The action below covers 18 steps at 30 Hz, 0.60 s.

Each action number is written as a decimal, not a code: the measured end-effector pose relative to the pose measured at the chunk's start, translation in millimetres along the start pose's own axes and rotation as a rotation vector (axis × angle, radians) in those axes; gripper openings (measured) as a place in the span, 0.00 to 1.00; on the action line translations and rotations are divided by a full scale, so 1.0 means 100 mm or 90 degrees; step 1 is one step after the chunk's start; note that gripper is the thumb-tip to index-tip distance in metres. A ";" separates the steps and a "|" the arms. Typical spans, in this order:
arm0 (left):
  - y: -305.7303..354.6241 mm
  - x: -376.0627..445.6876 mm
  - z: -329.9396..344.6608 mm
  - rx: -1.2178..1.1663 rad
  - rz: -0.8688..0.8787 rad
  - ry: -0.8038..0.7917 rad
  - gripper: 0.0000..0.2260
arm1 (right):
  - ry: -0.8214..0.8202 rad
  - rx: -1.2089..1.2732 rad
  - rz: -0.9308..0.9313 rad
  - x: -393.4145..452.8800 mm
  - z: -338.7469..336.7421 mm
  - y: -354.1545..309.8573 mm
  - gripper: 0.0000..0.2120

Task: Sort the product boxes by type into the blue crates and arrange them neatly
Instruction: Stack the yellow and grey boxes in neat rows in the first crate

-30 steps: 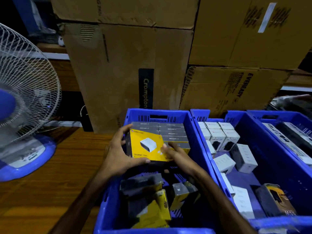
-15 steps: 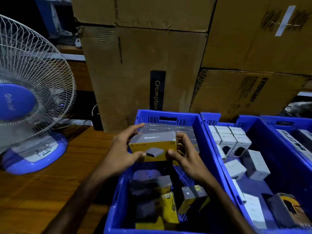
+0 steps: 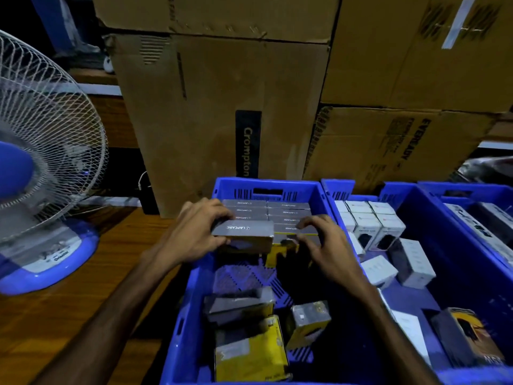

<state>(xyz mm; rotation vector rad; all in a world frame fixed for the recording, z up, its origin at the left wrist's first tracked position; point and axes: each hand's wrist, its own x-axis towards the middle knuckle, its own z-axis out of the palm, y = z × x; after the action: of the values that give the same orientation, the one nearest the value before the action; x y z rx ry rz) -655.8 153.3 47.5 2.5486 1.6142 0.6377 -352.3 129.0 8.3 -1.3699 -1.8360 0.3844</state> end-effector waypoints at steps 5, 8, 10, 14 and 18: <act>0.03 0.17 0.02 0.129 0.030 -0.095 0.22 | 0.019 -0.130 0.124 0.01 -0.18 0.35 0.10; 0.02 0.27 0.07 0.184 0.056 -0.126 0.15 | -0.003 -0.156 0.121 -0.06 -0.17 0.50 0.14; 0.01 0.34 0.12 0.192 0.062 -0.152 0.11 | 0.003 -0.160 0.127 -0.07 -0.17 0.50 0.13; -0.05 0.45 0.28 0.205 0.065 -0.179 0.08 | -0.004 -0.173 0.138 -0.07 -0.16 0.46 0.12; -0.02 0.58 0.34 0.246 0.049 -0.222 0.10 | 0.006 -0.140 0.175 -0.06 -0.18 0.45 0.12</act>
<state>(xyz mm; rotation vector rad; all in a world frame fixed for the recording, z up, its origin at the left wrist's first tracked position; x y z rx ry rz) -623.1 210.8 33.9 2.7824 1.6472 -0.1341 -309.0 136.8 -11.9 -1.7803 -1.7248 0.3218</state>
